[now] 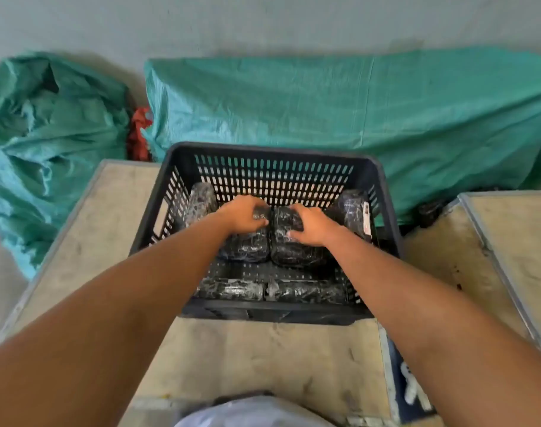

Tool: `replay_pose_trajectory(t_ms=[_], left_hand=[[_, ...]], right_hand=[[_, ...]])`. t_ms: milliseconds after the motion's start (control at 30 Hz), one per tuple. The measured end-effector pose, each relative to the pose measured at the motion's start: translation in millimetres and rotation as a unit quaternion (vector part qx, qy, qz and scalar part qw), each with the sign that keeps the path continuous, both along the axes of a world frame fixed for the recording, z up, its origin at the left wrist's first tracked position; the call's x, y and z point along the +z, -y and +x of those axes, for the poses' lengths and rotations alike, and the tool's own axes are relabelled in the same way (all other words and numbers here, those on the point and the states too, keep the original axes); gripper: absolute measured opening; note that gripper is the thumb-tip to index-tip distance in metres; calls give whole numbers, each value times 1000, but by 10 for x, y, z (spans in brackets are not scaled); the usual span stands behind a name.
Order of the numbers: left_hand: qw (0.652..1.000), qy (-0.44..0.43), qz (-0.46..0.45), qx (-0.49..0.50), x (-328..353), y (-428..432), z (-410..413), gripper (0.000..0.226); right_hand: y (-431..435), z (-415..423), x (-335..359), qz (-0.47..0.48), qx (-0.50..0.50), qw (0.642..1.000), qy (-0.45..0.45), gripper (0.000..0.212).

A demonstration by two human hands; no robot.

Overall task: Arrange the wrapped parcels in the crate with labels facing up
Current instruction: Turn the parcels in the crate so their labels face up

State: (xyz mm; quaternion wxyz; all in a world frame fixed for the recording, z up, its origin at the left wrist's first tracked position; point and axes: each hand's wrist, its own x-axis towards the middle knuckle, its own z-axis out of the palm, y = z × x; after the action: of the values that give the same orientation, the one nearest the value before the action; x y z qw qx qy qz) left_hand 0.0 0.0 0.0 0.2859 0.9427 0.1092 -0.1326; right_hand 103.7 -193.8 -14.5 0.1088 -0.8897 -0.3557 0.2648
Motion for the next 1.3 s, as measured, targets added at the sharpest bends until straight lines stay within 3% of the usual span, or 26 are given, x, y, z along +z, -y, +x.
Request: replay_pose_trajectory(t_ms=[167,400,533,667,867,1067,1300], left_hand=[[998,-51,34,-18,-392,131,2,67],[980,-142,116,-81,-869,114,-167,94],[984,-116,121,-64,-964,132,-203,98],[991,-108,76,-36,-951,147,-177,97],[997,-73,-28,9,-834,112,-151,89],[989,6,-138,54,-611,115,-119,106],[982,139,-120,-43,-459,112,-43,104]], right_hand=[[74,-45,-397,-107,40,993,-38,110],[136,-154,-711,-160,51,986,22,142],[47,-124,-667,-144,35,988,36,127],[20,28,-460,-124,20,991,-38,114],[164,237,-141,76,-25,993,-92,84],[275,393,20,211,-168,926,-262,68],[314,457,157,287,-226,855,-368,50]])
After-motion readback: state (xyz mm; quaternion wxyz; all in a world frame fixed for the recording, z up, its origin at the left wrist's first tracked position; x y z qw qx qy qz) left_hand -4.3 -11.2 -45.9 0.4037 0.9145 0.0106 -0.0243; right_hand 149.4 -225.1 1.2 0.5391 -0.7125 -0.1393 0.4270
